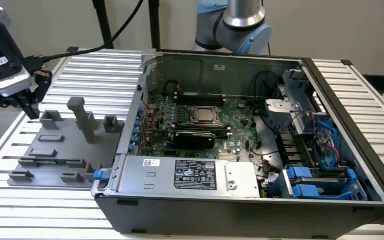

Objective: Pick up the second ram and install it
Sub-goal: 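Pick up the second ram and move it above second insertion slot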

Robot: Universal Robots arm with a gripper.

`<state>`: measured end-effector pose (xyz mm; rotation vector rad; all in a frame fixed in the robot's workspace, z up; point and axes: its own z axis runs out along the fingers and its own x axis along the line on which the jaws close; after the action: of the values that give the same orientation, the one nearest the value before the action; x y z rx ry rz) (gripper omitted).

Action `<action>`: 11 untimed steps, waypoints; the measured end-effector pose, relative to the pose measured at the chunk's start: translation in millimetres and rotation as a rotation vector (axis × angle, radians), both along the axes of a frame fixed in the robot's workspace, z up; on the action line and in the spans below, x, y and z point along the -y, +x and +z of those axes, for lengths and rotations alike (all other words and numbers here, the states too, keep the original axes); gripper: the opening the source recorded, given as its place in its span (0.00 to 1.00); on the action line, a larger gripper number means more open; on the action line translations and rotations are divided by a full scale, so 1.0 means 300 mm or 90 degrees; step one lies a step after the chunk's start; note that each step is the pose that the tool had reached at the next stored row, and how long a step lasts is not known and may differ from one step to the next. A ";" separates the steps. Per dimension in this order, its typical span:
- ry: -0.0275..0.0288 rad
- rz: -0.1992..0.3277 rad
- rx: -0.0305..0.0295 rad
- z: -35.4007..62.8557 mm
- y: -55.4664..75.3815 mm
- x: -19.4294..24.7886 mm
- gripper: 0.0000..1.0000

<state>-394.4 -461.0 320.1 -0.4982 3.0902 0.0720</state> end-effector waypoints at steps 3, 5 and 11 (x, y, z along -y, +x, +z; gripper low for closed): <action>0.0000 0.035 0.0000 -0.009 0.000 0.000 0.00; 0.0001 0.058 0.0001 -0.015 0.000 0.000 0.00; 0.0001 0.134 0.0001 -0.036 0.000 0.000 0.00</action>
<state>-394.4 -461.0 309.3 -0.8203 3.0256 0.0737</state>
